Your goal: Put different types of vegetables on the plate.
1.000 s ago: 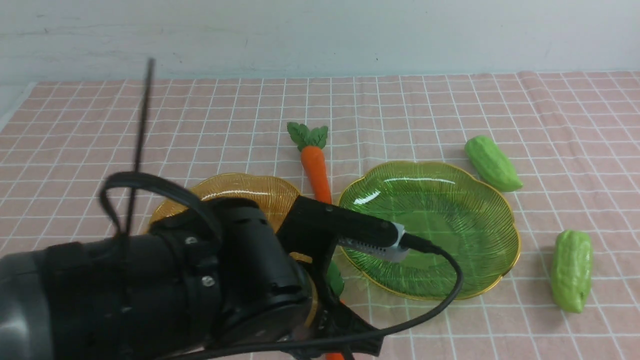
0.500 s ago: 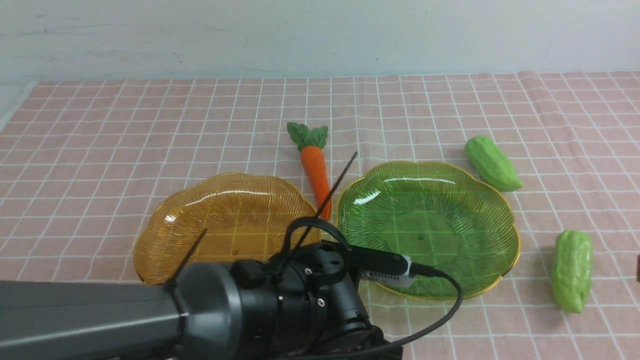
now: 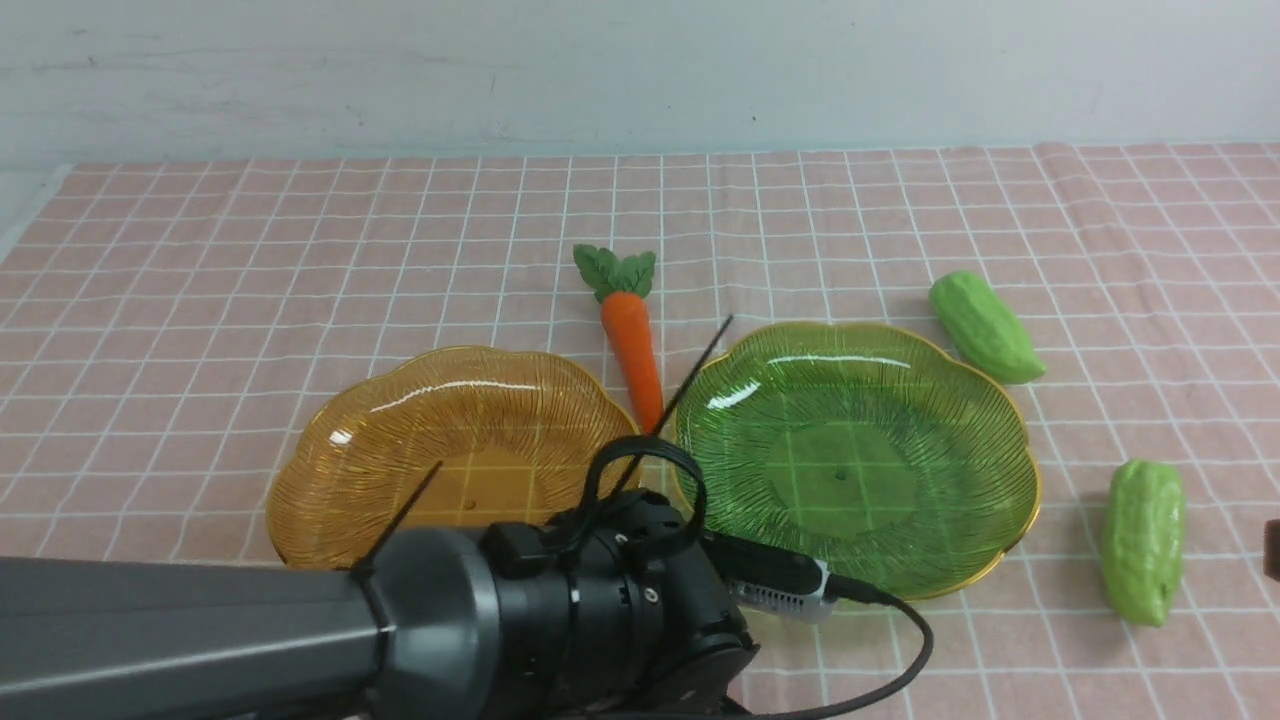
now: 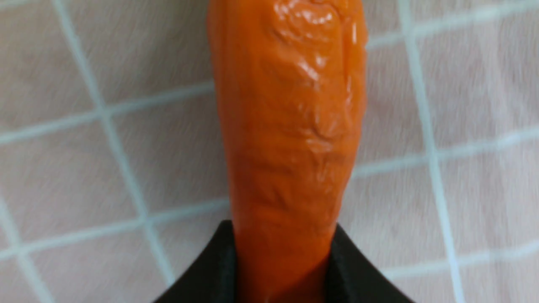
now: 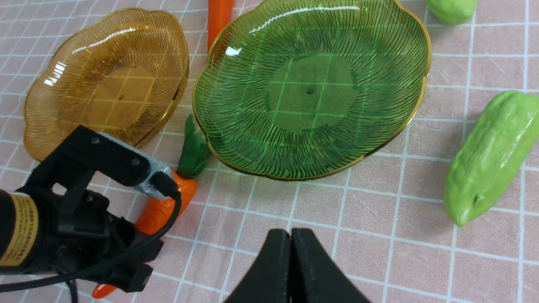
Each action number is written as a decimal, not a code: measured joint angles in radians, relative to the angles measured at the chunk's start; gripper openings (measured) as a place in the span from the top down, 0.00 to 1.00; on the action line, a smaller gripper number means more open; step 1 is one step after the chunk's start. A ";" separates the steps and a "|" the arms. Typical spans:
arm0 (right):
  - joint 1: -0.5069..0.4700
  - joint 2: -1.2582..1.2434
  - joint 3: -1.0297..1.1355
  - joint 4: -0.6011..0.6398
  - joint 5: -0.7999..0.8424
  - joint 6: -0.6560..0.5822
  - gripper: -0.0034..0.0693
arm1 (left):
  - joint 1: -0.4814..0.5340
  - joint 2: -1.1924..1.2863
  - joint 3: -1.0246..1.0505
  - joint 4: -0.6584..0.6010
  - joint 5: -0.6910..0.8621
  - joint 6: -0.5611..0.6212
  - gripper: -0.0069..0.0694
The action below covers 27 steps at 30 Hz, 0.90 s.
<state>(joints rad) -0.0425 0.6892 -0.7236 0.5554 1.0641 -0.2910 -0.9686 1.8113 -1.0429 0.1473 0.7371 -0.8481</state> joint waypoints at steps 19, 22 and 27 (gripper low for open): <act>-0.001 0.536 -0.216 -0.402 -0.032 0.353 0.81 | 0.539 -0.396 0.006 -0.060 0.118 0.398 0.68; -0.001 0.666 -0.218 -0.401 -0.122 0.357 0.59 | 0.605 -0.346 0.006 -0.138 0.067 0.518 0.67; -0.001 0.837 -0.218 -0.402 -0.260 0.357 0.21 | 0.629 -0.221 0.006 -0.204 -0.053 0.640 0.58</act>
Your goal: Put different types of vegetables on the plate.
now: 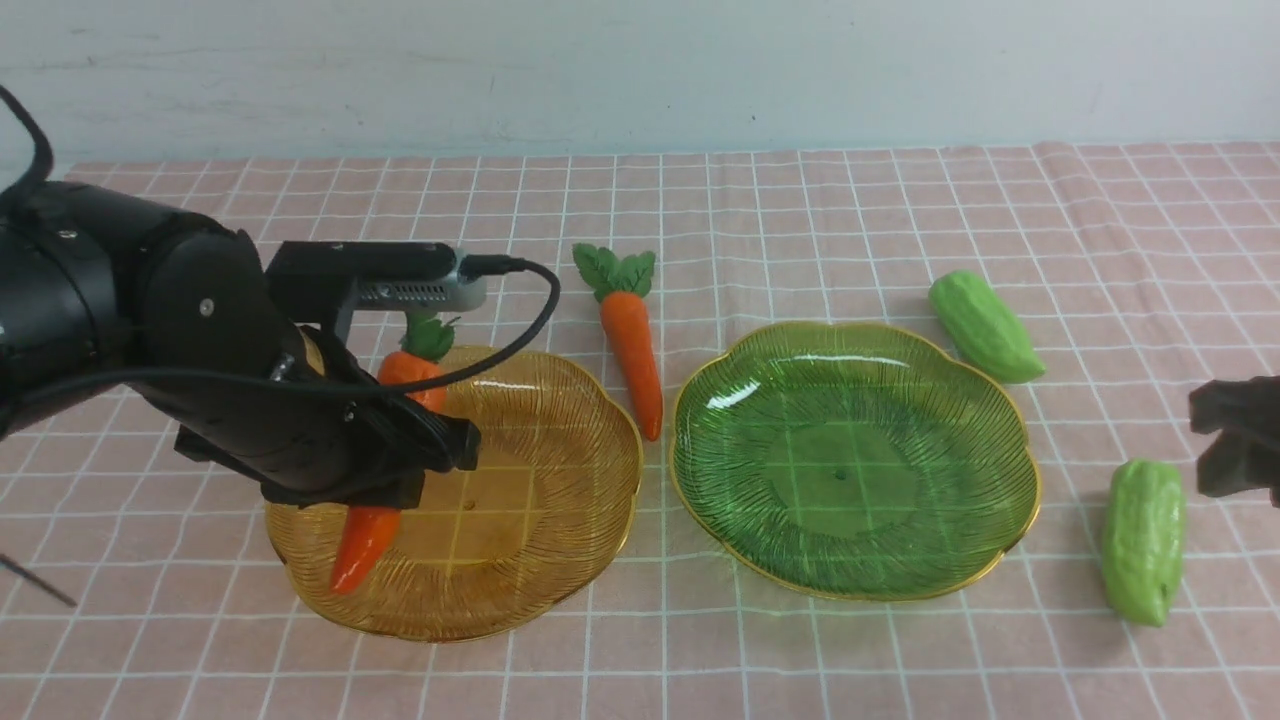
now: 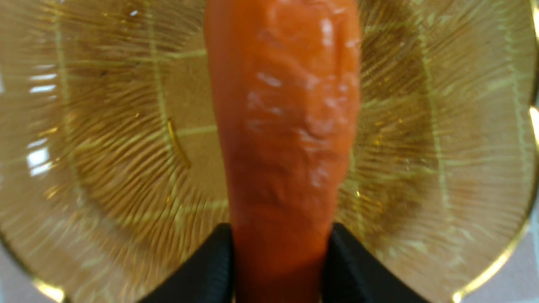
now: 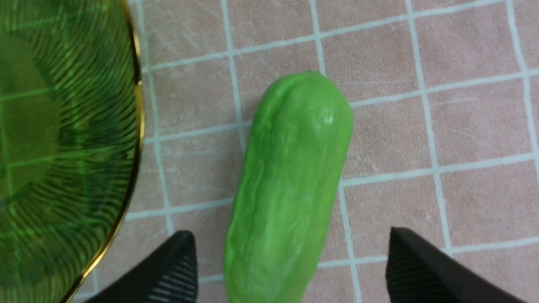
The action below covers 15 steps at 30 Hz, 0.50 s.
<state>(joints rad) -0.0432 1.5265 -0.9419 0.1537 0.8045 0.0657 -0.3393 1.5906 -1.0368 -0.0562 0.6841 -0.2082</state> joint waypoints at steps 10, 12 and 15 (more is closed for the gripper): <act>0.000 0.236 -0.034 0.000 -0.115 0.049 0.12 | 0.001 0.079 -0.069 -0.007 -0.021 -0.057 0.28; 0.000 0.249 -0.049 0.000 -0.108 0.046 0.27 | 0.002 0.079 -0.144 -0.007 0.018 -0.071 0.38; 0.000 0.247 -0.089 -0.031 -0.057 0.024 0.40 | 0.002 0.078 -0.263 -0.007 0.051 -0.070 0.65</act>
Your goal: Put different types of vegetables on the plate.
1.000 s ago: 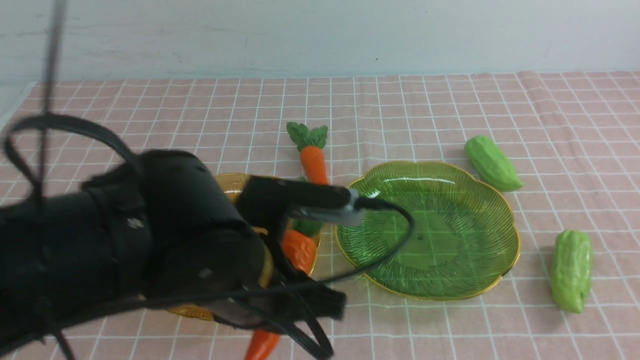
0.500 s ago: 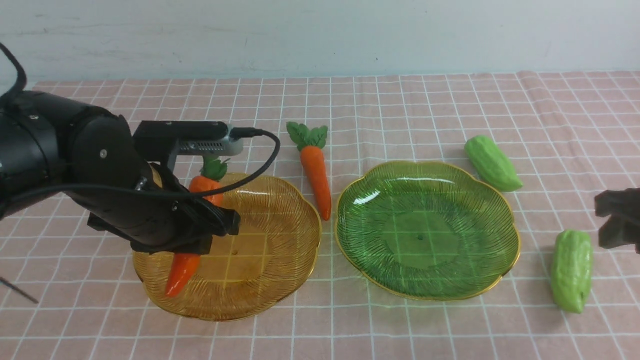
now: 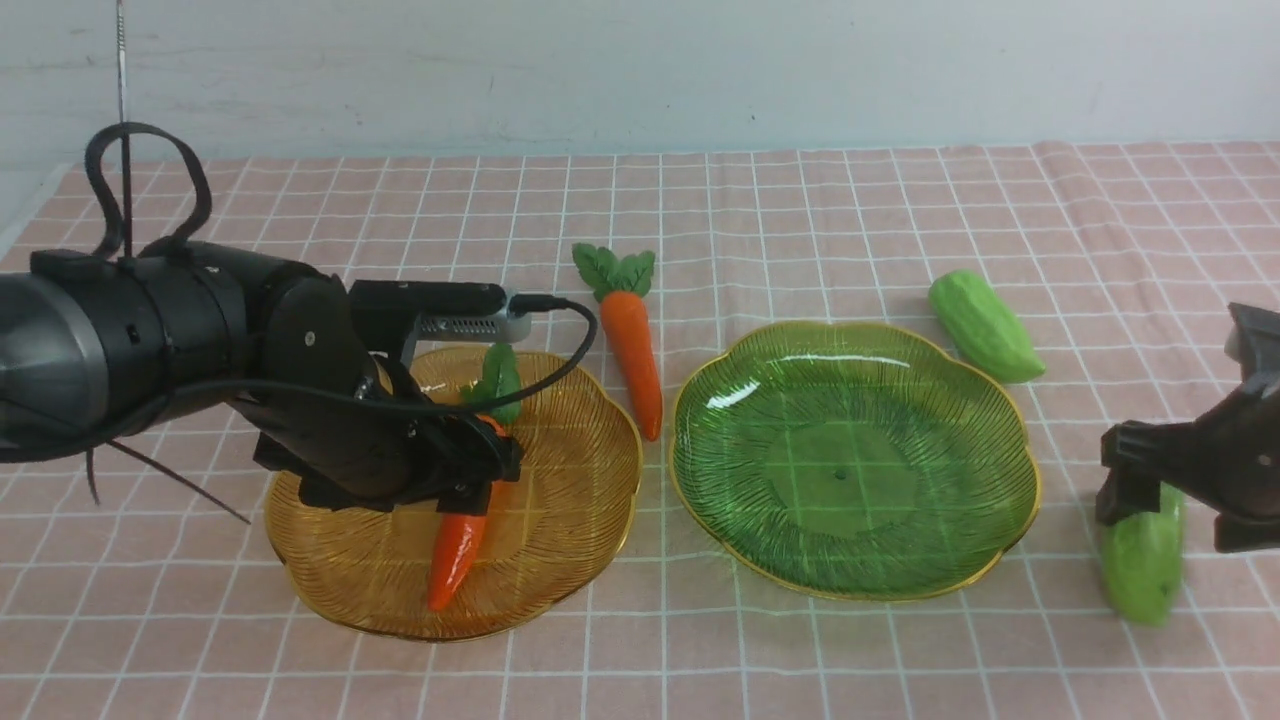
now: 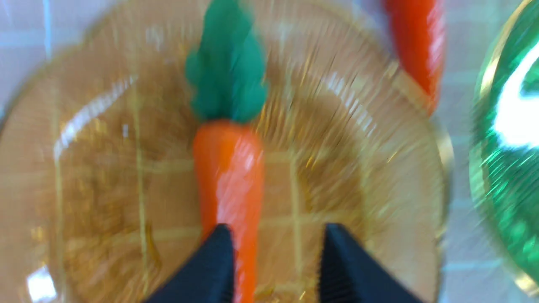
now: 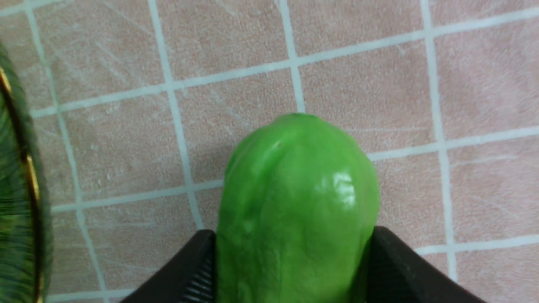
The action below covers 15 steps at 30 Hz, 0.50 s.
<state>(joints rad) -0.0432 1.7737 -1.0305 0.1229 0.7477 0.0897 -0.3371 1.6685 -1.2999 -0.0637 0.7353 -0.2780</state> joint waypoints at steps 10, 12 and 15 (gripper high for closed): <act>0.141 -0.171 -0.172 0.330 0.054 -0.214 0.40 | 0.000 0.207 -0.406 -0.090 0.029 0.044 0.85; 0.188 -0.141 -0.172 0.374 0.038 -0.245 0.40 | -0.001 0.294 -0.476 -0.105 0.039 0.062 0.77; 0.223 -0.077 -0.172 0.395 0.016 -0.252 0.40 | -0.009 0.409 -0.555 -0.111 0.041 0.078 0.62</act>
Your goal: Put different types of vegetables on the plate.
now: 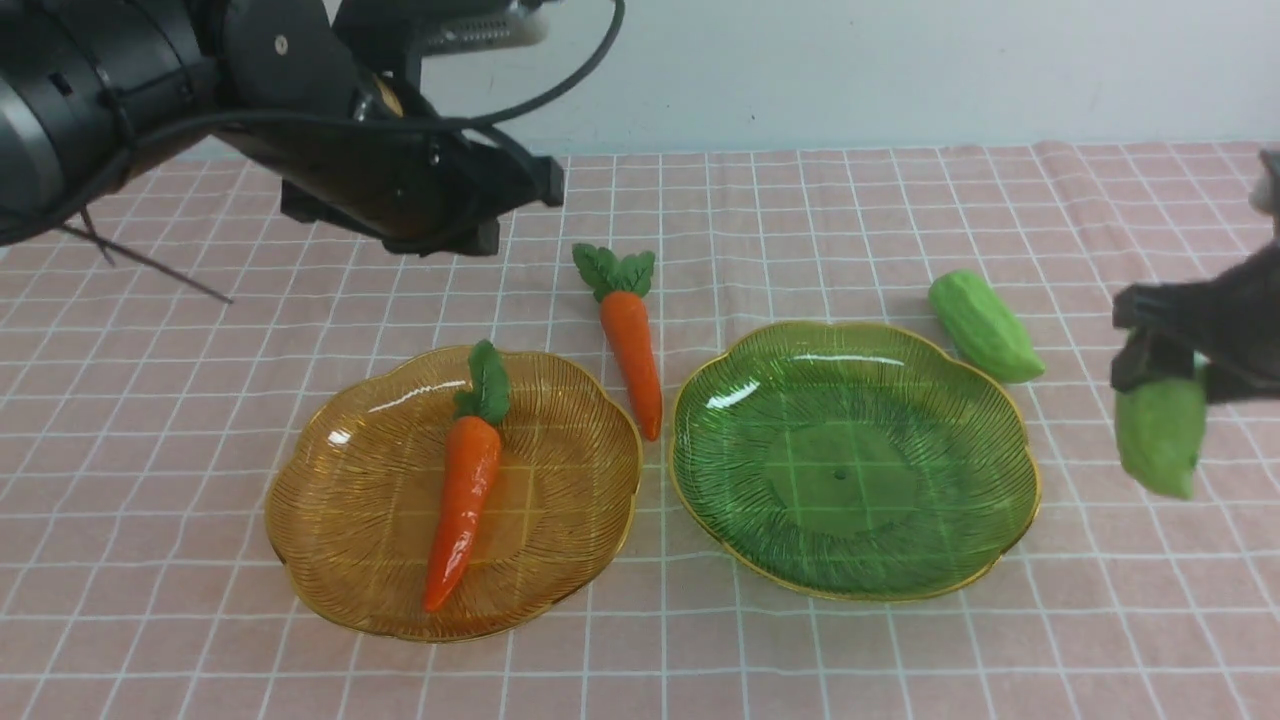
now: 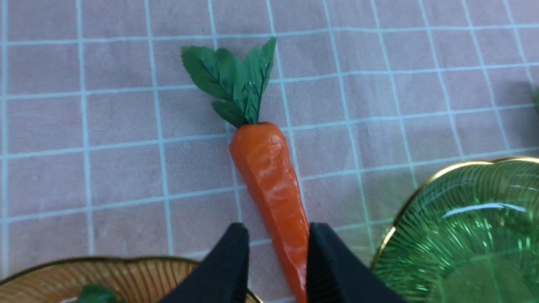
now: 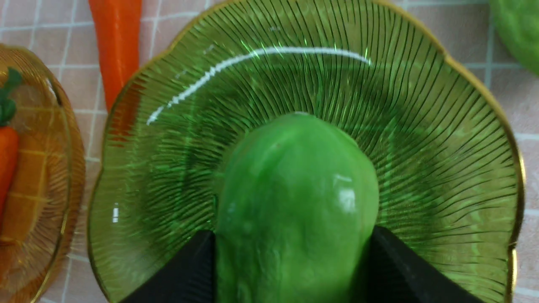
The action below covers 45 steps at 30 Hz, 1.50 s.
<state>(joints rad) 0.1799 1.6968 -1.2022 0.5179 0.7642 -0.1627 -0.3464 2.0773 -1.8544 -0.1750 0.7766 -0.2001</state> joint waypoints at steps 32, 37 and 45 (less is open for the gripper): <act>0.015 0.019 -0.050 -0.065 -0.002 -0.090 0.14 | -0.030 0.299 -0.211 -0.063 -0.019 0.014 0.65; 0.015 0.003 -0.109 -0.131 0.020 -0.058 0.14 | -0.030 0.215 -0.313 -0.063 0.077 0.045 0.66; -0.030 0.003 -0.185 -0.228 0.030 0.074 0.14 | -0.030 0.034 -0.384 0.032 0.345 0.136 0.66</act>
<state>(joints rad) 0.1503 1.7002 -1.3867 0.2898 0.7944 -0.0888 -0.3764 2.1110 -2.2384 -0.1429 1.1219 -0.0640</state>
